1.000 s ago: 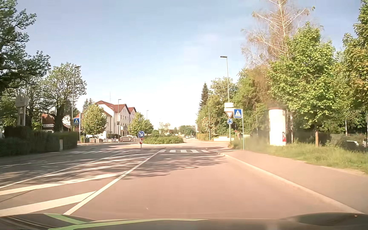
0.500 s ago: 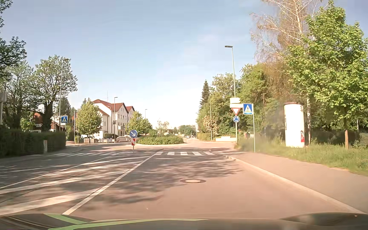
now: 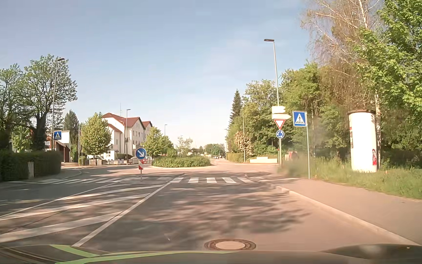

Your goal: Follow the waypoints while adhering to traffic rules and regulations

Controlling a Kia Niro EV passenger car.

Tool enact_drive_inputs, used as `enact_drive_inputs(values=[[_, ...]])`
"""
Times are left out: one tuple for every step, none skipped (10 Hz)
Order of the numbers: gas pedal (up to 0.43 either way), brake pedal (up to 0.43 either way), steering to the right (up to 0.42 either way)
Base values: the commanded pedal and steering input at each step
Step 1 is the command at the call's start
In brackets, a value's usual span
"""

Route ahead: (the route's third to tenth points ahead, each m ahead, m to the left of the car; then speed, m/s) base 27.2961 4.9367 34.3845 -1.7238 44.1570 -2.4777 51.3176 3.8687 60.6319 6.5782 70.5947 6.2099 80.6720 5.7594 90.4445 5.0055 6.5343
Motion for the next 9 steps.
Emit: enact_drive_inputs(values=[[0.000, 0.000, 0.000], [0.000, 0.000, 0.000], [0.000, 0.000, 0.000], [0.000, 0.000, 0.000], [0.000, 0.000, 0.000], [0.000, 0.000, 0.000], [0.000, 0.000, 0.000], [0.000, 0.000, 0.000], [0.000, 0.000, 0.000]])
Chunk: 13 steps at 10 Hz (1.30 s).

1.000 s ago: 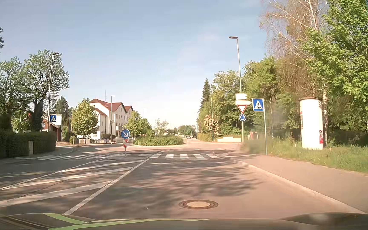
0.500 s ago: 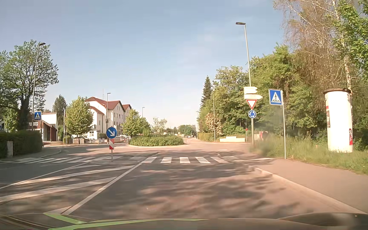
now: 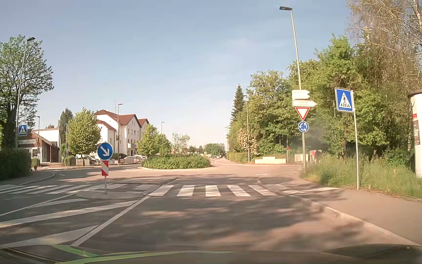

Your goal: Follow the waypoints while adhering to traffic rules and regulations

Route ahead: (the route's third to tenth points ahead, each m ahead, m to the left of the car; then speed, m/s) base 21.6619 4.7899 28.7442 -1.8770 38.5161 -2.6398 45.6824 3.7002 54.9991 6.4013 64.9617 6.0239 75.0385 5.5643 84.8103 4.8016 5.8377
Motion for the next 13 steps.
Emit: enact_drive_inputs(values=[[0.000, 0.000, 0.000], [0.000, 0.000, 0.000], [0.000, 0.000, 0.000], [0.000, 0.000, 0.000], [0.000, 0.000, 0.000], [0.000, 0.000, 0.000], [0.000, 0.000, 0.000], [0.000, 0.000, 0.000], [0.000, 0.000, 0.000], [0.000, 0.000, 0.000], [0.000, 0.000, 0.000], [0.000, 0.000, 0.000], [0.000, 0.000, 0.000]])
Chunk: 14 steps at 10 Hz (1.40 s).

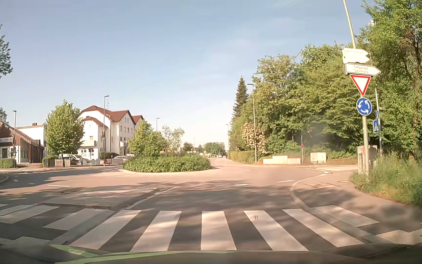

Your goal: Follow the waypoints while adhering to traffic rules and regulations

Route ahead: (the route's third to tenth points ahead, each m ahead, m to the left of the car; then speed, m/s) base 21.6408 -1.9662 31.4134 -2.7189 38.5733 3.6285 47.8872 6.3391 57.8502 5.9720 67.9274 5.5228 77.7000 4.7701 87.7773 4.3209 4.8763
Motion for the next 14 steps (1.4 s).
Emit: enact_drive_inputs(values=[[0.000, 0.000, 0.000], [0.000, 0.000, 0.000], [0.000, 0.000, 0.000], [0.020, 0.000, 0.000], [0.039, 0.000, 0.000], [0.047, 0.000, 0.004], [0.047, 0.000, 0.012], [0.047, 0.000, 0.022], [0.059, 0.000, 0.038], [0.067, 0.000, 0.053], [0.067, 0.000, 0.062], [0.067, 0.000, 0.071], [0.079, 0.000, 0.080], [0.079, 0.000, 0.088]])
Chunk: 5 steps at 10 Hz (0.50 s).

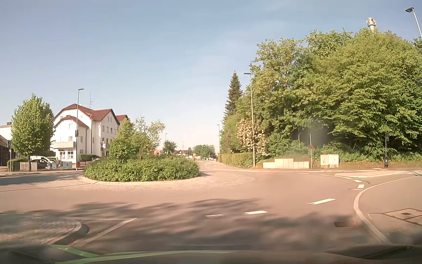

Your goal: Follow the waypoints while adhering to traffic rules and regulations

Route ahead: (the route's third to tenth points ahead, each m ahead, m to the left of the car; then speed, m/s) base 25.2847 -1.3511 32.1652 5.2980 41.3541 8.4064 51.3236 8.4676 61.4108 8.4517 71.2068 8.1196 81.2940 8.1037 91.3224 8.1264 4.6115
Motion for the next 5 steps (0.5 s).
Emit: enact_drive_inputs(values=[[0.079, 0.000, 0.096], [0.087, 0.000, 0.103], [0.087, 0.000, 0.110], [0.087, 0.000, 0.119], [0.098, 0.000, 0.124]])
